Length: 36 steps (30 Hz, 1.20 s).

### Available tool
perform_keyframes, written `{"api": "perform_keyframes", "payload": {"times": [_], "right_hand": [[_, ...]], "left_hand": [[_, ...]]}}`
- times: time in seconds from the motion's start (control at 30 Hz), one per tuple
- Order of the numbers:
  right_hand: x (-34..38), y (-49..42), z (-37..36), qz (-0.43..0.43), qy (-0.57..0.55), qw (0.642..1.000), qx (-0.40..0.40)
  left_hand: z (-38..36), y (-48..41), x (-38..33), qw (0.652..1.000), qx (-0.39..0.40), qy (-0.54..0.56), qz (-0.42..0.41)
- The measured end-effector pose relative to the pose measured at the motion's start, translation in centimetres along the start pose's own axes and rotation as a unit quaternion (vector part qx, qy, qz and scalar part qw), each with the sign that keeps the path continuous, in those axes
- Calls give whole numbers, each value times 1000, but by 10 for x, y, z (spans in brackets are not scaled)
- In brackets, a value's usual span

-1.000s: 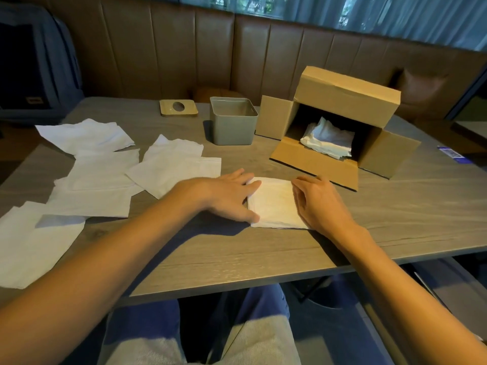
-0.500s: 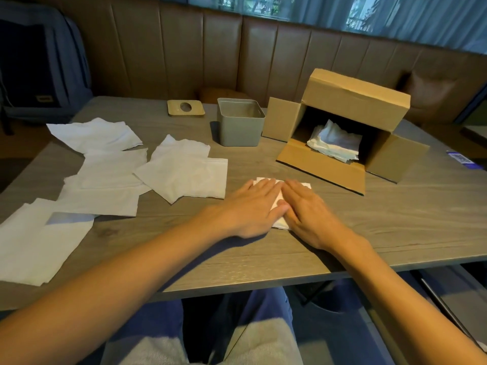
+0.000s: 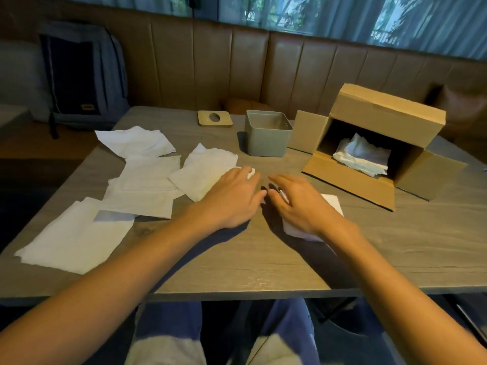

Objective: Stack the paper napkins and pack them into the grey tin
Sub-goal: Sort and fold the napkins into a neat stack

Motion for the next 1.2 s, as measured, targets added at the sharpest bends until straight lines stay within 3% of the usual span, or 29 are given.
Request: {"api": "perform_keyframes", "payload": {"times": [0.1,0.2,0.3,0.4,0.53,0.6,0.7,1.03,1.2], "right_hand": [[32,-38,-14,18,-44,999,12],[53,-71,-27,-22,-65,998,11],[61,-90,-42,-90,-45,995,25],[60,-98,-50,-122,-96,988,20],[55,-98,-41,-122,-170,977,-30],[50,-94,-34,-111,-213,970,-50],[35,-86,-20,-111,-266,956,-52],[3,-52,33,-106,-331,938,-14],[-19,-29,55,-135,-317,932,-112]], "left_hand": [[20,1,45,995,-34,-22,93],[30,5,81,985,-28,-40,167],[31,9,104,981,-25,-34,188],[32,11,116,982,-52,-12,182],[32,10,127,973,-63,82,208],[35,10,131,950,-103,199,218],[44,6,120,912,-132,342,186],[56,-32,40,932,-68,350,61],[47,-44,7,906,-55,419,28]]}}
Point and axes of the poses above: each hand's wrist, its own y-axis away from the middle knuckle, its own z-axis out of the back of the hand, x = y × z, the point moved 4 cm from there along -y, towards the middle knuckle, and after that the axes turned 4 degrees about y, right-handed, at the moved point
